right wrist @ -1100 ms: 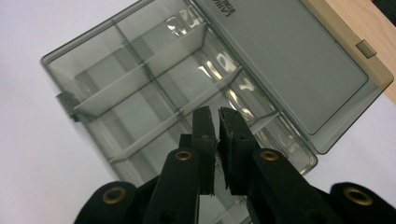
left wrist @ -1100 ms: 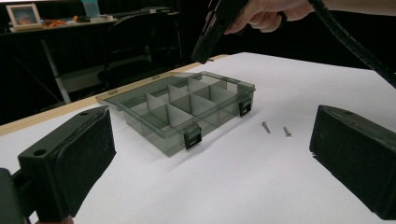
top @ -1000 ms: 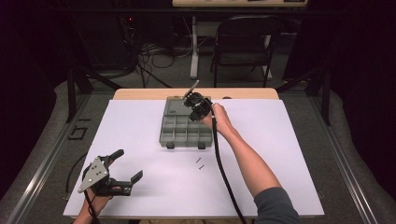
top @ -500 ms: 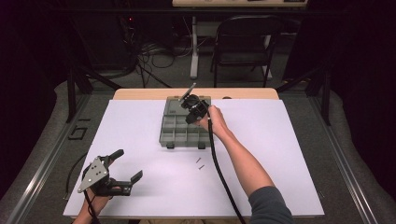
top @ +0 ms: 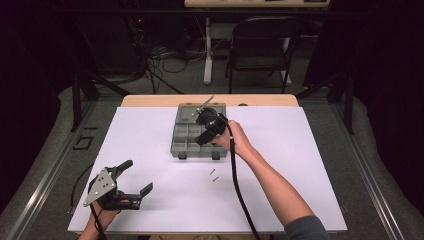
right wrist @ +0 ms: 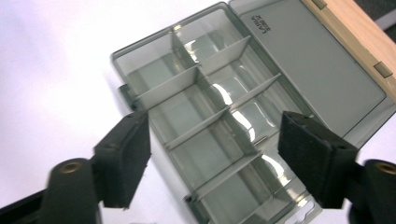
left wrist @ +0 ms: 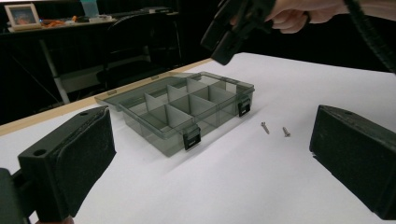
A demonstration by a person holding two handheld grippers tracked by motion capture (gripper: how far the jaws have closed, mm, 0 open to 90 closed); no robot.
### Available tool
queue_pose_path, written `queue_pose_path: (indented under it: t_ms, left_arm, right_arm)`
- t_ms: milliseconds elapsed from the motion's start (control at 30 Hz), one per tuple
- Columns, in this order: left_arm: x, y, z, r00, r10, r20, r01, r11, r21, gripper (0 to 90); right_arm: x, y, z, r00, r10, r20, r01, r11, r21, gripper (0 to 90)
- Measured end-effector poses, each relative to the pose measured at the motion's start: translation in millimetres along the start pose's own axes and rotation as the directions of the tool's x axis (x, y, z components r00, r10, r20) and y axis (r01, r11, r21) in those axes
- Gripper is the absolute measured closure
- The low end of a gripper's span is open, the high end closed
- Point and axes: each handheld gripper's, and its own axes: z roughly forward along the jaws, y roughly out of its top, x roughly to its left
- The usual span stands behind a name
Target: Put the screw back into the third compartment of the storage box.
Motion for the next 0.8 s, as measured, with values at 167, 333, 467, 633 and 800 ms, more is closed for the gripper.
queue_pose_path:
  t_ms: [167, 333, 467, 633, 800]
  left_arm:
    - [-0.6, -0.5, 0.3, 1.0000, 0.001, -0.003, -0.001, 1.0000, 0.003, 0.0]
    - [-0.7, -0.4, 0.5, 1.0000, 0.001, -0.003, -0.001, 1.0000, 0.001, 0.0]
    - [-1.4, -0.5, 1.2, 1.0000, 0.004, 0.001, -0.004, 1.0000, 0.004, 0.0]
    - [-1.2, -0.4, 0.7, 1.0000, 0.004, -0.001, -0.004, 1.0000, 0.004, 0.0]
    - [-1.9, -0.4, 1.0, 1.0000, 0.006, 0.003, -0.006, 1.0000, 0.002, 0.0]
  right_arm:
    - [9.8, -13.1, -15.5, 0.9996, -0.027, 0.004, 0.027, 0.999, -0.022, 18.6]
    - [21.7, -26.9, -28.4, 0.9986, -0.052, 0.003, 0.052, 0.998, -0.039, 15.5]
    - [30.2, -38.4, -34.8, 0.9982, -0.060, 0.005, 0.060, 0.996, -0.063, 11.9]
    - [33.0, -51.0, -39.1, 0.9979, -0.065, -0.001, 0.065, 0.996, -0.067, 7.3]
    - [36.7, -62.5, -38.9, 0.9966, -0.083, 0.006, 0.083, 0.995, -0.056, 4.2]
